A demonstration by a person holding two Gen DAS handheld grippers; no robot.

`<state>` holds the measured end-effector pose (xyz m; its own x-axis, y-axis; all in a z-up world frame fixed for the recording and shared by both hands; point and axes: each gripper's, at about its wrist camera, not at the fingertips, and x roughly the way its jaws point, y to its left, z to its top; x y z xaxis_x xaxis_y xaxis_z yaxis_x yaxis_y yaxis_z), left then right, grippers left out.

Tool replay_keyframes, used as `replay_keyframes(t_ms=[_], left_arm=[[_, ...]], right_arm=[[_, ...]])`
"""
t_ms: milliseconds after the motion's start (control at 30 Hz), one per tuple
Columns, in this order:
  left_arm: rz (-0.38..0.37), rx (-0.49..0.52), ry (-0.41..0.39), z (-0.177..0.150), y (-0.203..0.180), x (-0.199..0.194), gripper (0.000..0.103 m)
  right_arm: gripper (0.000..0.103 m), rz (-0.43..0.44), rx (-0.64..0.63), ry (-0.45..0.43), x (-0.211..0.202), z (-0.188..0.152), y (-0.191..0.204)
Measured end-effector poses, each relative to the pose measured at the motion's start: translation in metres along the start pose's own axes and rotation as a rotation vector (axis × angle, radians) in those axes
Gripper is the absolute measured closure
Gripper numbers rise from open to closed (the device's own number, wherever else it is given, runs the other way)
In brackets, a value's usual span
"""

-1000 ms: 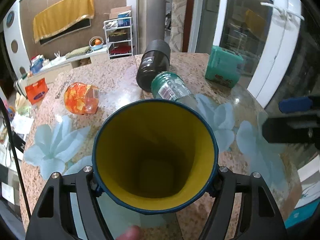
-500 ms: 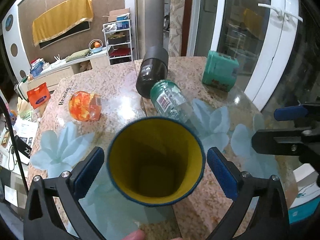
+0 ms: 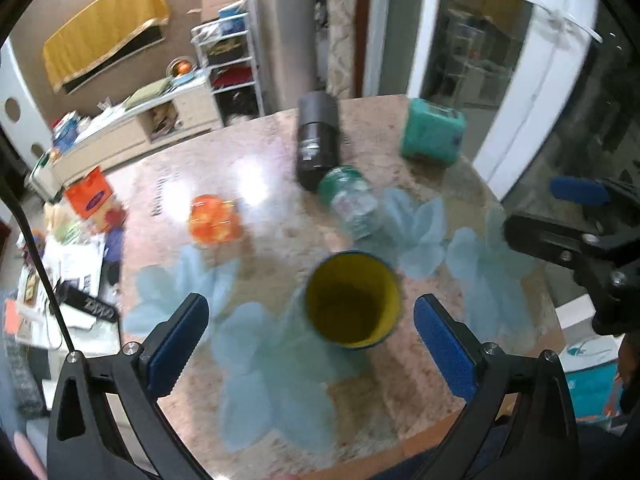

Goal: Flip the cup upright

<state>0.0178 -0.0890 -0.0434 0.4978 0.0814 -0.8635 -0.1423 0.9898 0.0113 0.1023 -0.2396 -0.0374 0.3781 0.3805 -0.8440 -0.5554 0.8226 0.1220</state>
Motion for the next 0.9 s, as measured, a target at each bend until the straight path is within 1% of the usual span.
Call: replay_keyframes(t_ms=[67,100,133,233,300,467,667,800,900], left_arm=[[-0.025,-0.043,0.001,0.004,0.020,-0.008,0.000],[-0.022,-0.049,0.005,0.006,0.026,-0.010,0.000],[-0.005,-0.047,0.012,0.007,0.033,-0.013,0.000],[-0.001,-0.042,0.020,0.008,0.049,-0.021,0.000],[-0.026,-0.036,0.022,0.010,0.060,-0.026,0.000],[-0.090,-0.015,0.025,0.012,0.074,-0.040,0.000],[-0.081,0.020,0.033,0.010,0.084,-0.045,0.000],[-0.082,0.016,0.055,0.010,0.091,-0.044,0.000],[-0.110,0.013,0.069,0.010,0.091,-0.044,0.000]], right_arm=[[0.000,-0.018,0.014,-0.004,-0.002,0.002,0.008],[0.000,-0.019,0.020,-0.002,-0.002,0.003,0.015],[0.000,-0.023,0.022,0.000,-0.001,0.003,0.020],[0.000,-0.045,0.029,-0.016,-0.005,0.004,0.036],[0.000,-0.062,0.037,-0.027,-0.008,0.006,0.046],[0.000,-0.089,0.066,-0.051,-0.013,0.005,0.060],[0.000,-0.136,0.113,-0.099,-0.021,-0.004,0.073],[0.000,-0.148,0.128,-0.070,-0.017,-0.010,0.082],[0.000,-0.150,0.131,-0.054,-0.016,-0.011,0.084]])
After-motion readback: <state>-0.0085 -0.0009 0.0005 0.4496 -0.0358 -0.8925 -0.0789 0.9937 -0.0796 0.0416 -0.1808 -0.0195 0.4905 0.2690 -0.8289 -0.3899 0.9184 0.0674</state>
